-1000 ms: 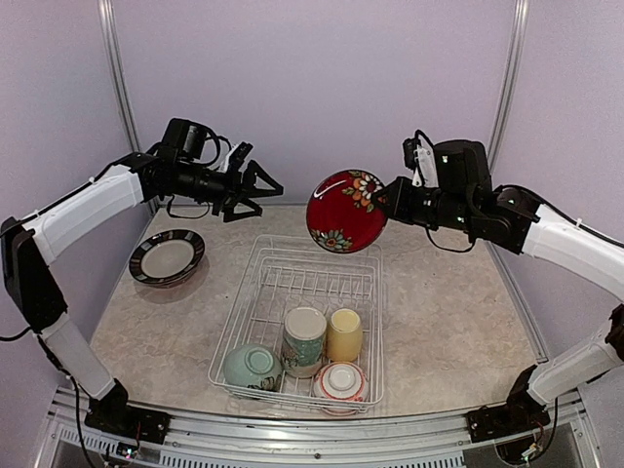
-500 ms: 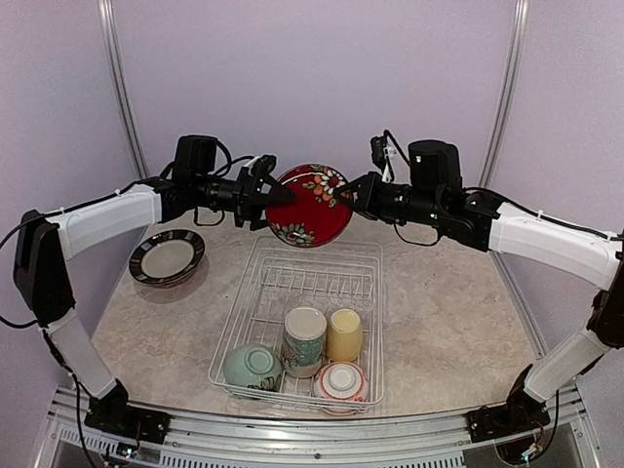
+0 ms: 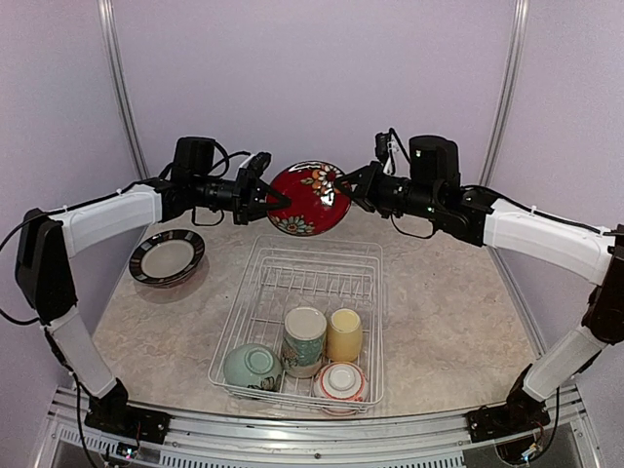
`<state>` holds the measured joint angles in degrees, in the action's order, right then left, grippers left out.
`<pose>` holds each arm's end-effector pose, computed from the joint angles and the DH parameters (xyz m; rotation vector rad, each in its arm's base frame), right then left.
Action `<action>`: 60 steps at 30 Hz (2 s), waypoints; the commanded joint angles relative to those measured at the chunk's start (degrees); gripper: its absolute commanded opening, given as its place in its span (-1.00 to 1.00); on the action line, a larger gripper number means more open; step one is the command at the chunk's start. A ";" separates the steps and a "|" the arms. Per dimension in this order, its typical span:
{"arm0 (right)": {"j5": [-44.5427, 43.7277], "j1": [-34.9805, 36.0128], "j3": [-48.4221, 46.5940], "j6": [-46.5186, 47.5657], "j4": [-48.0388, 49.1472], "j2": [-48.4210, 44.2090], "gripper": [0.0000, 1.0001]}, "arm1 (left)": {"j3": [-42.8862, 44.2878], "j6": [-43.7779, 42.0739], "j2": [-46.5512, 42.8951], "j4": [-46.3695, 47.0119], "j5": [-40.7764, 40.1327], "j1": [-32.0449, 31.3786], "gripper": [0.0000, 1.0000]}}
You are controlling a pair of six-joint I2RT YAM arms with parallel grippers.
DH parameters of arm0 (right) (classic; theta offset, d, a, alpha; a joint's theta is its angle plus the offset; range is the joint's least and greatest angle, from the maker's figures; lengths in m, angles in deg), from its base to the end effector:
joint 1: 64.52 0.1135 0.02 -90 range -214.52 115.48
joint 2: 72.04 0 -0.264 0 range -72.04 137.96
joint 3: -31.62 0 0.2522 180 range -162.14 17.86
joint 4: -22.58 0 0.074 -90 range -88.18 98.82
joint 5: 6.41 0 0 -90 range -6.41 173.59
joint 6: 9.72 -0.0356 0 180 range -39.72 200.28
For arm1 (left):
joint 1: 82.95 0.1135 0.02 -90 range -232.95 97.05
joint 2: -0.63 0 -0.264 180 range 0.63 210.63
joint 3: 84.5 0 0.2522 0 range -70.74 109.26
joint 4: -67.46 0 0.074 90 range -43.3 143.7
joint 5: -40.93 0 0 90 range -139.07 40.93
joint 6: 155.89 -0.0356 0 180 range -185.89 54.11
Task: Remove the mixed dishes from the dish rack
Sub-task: Pass from the right arm to the left, then place the plate on the plate.
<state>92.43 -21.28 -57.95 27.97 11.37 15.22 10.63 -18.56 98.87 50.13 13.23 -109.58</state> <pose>0.2638 0.2556 0.3705 0.0253 1.9275 1.3186 0.3385 -0.2050 0.3295 0.4753 2.1577 -1.8348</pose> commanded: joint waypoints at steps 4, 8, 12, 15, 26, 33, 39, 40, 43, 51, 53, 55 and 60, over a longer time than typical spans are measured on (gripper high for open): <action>1.77 -0.97 -0.60 5.10 -1.96 0.02 -0.01 | 3.57 -0.27 -1.57 -9.05 1.23 6.14 -1.00; 0.20 -2.35 2.45 5.22 -4.47 -1.61 0.46 | 5.65 -2.57 -1.82 -16.01 -3.09 10.24 -1.00; -1.05 -3.09 4.09 6.15 -6.80 -3.64 0.52 | 9.19 -7.67 -1.82 -27.06 -13.66 12.51 -1.00; -2.48 -3.19 4.02 7.61 -9.80 -5.22 0.52 | 7.66 -8.51 -3.07 -30.34 -19.75 15.27 -1.00; -8.07 -3.68 6.99 11.01 -15.05 -11.31 0.55 | -18.28 -3.51 -21.89 -26.98 -29.93 34.22 -1.00; -5.67 -3.78 7.80 10.54 -13.73 -11.93 0.54 | -21.86 0.89 -23.85 -27.35 -31.99 41.10 -1.00; -6.75 -3.80 10.99 10.29 -13.26 -15.08 0.54 | -20.28 3.45 -19.25 -25.13 -31.38 41.95 -0.96; -7.19 -3.78 11.37 10.38 -13.58 -15.65 0.54 | -19.89 3.83 -18.45 -24.90 -31.37 41.94 -0.92; -8.36 -3.80 12.49 10.48 -14.42 -17.94 0.55 | -19.50 4.62 -16.82 -23.56 -32.51 41.93 -0.89; -13.45 -3.79 15.10 11.48 -17.18 -23.33 0.56 | -17.98 3.44 -10.66 -21.28 -32.99 41.90 -0.93; -13.90 -3.79 15.54 11.60 -17.36 -24.34 0.57 | -17.83 3.28 -9.04 -20.70 -33.00 41.89 -0.93; -14.43 -3.79 15.94 11.72 -17.50 -24.99 0.57 | -17.43 2.99 -7.80 -20.73 -33.13 41.94 -0.94; -15.19 -3.80 16.55 12.32 -18.29 -25.64 0.57 | -16.93 1.89 -5.28 -21.39 -33.89 42.00 -0.97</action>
<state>79.05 -24.67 -42.37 39.00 -4.94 -9.28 -8.91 -15.13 92.81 26.22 -20.58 -67.77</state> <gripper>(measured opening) 0.786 0.094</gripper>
